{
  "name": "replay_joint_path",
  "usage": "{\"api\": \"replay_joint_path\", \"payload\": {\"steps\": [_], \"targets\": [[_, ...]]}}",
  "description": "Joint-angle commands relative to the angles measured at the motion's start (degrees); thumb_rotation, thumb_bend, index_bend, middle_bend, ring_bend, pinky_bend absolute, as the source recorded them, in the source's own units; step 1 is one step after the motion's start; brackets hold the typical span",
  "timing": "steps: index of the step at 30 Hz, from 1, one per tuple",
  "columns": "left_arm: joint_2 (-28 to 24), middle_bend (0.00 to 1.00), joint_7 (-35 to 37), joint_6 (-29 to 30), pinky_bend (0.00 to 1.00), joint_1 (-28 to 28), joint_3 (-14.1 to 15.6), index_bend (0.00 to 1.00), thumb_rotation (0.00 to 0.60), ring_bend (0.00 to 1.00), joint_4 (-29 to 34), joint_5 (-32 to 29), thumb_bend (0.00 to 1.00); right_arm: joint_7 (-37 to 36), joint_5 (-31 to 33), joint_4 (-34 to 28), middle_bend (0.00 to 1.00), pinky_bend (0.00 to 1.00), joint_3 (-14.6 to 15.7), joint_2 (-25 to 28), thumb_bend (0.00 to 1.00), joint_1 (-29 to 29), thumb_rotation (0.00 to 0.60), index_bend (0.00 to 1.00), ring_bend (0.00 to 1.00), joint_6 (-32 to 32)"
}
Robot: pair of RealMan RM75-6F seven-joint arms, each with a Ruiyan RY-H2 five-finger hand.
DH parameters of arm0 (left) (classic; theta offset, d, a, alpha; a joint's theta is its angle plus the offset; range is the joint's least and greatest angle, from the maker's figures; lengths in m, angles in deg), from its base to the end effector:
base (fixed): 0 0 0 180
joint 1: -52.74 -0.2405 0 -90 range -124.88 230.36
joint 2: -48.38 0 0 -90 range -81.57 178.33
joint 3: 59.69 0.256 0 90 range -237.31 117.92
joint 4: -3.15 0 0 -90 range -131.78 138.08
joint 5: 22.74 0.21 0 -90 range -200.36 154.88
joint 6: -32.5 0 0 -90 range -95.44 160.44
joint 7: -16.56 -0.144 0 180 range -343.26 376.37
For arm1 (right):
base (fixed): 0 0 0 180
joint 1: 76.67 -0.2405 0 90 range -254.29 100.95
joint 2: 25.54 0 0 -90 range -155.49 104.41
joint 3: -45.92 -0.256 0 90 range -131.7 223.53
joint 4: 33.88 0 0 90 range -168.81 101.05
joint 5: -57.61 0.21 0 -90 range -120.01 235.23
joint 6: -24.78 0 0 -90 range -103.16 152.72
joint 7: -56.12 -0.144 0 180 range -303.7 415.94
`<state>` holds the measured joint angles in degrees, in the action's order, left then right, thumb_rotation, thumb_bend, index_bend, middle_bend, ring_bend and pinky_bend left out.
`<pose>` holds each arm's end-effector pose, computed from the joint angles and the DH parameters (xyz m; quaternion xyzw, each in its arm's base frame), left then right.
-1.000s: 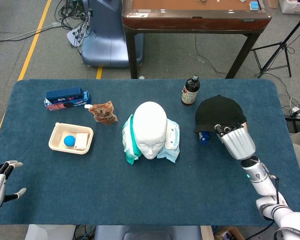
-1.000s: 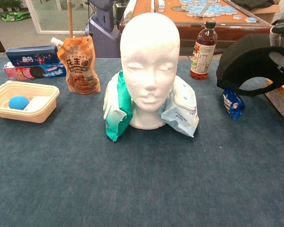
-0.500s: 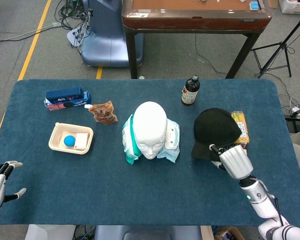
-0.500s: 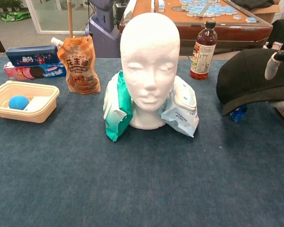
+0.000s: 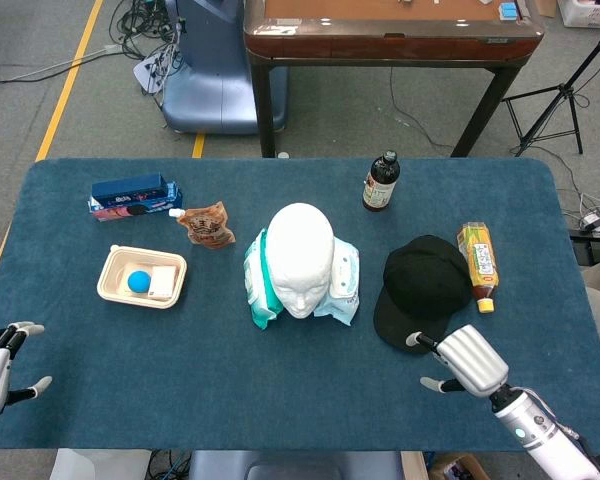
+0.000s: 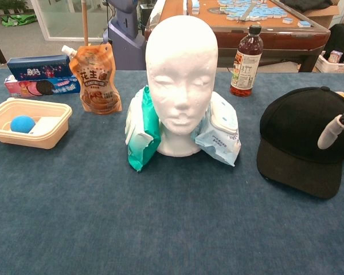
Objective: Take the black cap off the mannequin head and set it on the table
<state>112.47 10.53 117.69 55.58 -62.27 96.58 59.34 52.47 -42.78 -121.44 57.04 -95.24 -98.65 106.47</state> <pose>-0.3226 0.1682 0.1607 -0.5844 -0.3885 -0.3393 0.6264 -0.2560 -0.2034 0.0852 0.7608 -0.3303 0.4165 0.3724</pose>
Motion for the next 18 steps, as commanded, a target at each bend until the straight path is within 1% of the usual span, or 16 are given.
{"api": "replay_joint_path", "payload": {"steps": [1,3,7,10,13,14,15,17,18], "targets": [[0.0,0.27,0.0,0.0,0.43,0.0,0.0,0.29,0.600,0.26,0.0,0.1,0.06,1.2,-0.8,0.8,0.99,1.00,-1.7,-0.9,0.00,2.1,0.600,0.37,0.88,4.3],[0.0,0.27,0.0,0.0,0.43,0.0,0.0,0.29,0.600,0.26,0.0,0.1,0.06,2.6,-0.9,2.3,0.96,1.00,-3.2,-2.4,0.00,3.8,0.600,0.37,0.85,7.7],[0.0,0.27,0.1,0.2,0.43,0.0,0.1,0.29,0.600,0.26,0.0,0.3,0.06,6.4,-0.4,4.3,0.85,0.96,-5.8,-4.2,0.00,6.7,0.600,0.37,0.77,12.6],[0.0,0.27,0.0,0.2,0.43,0.0,0.1,0.29,0.600,0.26,0.0,0.5,0.06,10.8,1.2,4.2,0.74,0.91,-7.3,-4.4,0.00,8.7,0.600,0.37,0.69,14.6],[0.1,0.27,0.0,0.3,0.43,0.0,0.2,0.29,0.600,0.26,-0.1,0.8,0.06,14.2,4.1,2.4,0.60,0.81,-8.4,-3.7,0.00,10.6,0.600,0.37,0.57,14.9],[0.1,0.27,0.1,0.4,0.43,0.1,0.2,0.29,0.600,0.26,-0.1,1.0,0.06,14.9,5.4,1.5,0.54,0.74,-8.8,-3.4,0.00,11.2,0.600,0.37,0.52,14.7],[0.1,0.27,0.2,0.5,0.43,0.1,0.2,0.29,0.600,0.26,-0.1,1.2,0.06,15.2,6.3,1.0,0.52,0.70,-9.1,-3.1,0.00,11.7,0.600,0.37,0.48,14.6],[0.2,0.27,0.6,0.9,0.43,0.0,0.3,0.29,0.600,0.26,-0.4,1.9,0.06,15.8,8.2,0.6,0.45,0.58,-10.1,-2.9,0.00,12.7,0.600,0.37,0.40,14.8],[0.3,0.27,0.7,1.1,0.43,0.0,0.3,0.29,0.600,0.26,-0.5,2.3,0.06,15.7,8.9,0.7,0.43,0.56,-10.5,-3.1,0.00,13.1,0.600,0.37,0.38,15.1]]}}
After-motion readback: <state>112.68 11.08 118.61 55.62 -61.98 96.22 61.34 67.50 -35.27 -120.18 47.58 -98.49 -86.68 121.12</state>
